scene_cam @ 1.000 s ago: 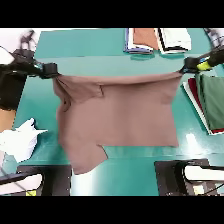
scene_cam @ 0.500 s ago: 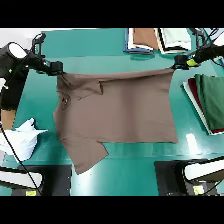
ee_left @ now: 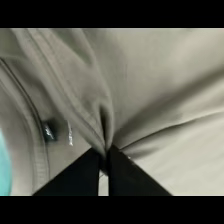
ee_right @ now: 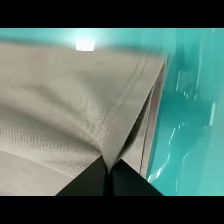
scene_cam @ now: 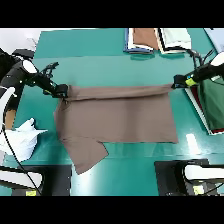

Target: Fold the shirts.

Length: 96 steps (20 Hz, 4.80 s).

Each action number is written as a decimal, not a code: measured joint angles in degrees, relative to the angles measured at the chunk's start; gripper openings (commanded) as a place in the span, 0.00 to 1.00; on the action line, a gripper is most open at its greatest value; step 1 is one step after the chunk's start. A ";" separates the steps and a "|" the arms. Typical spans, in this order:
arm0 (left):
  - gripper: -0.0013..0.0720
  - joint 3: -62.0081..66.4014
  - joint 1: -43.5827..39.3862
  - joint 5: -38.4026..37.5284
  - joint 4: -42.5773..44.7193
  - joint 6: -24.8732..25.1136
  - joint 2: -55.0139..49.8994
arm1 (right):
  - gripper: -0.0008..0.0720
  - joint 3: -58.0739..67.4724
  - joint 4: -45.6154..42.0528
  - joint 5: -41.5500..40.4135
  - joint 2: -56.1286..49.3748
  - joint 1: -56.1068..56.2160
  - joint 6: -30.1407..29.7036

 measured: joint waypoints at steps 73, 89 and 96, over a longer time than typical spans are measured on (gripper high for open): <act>0.06 -28.26 -6.80 -2.64 2.03 -10.51 45.94 | 0.03 -26.21 -6.49 12.41 31.76 -4.39 -0.20; 0.06 -5.18 -6.80 16.00 6.23 -5.97 7.21 | 0.47 8.24 -0.55 6.54 -8.76 0.66 2.99; 0.84 -3.91 -6.78 13.51 6.12 -6.01 9.20 | 0.60 12.96 4.98 8.68 -11.26 -2.56 -2.12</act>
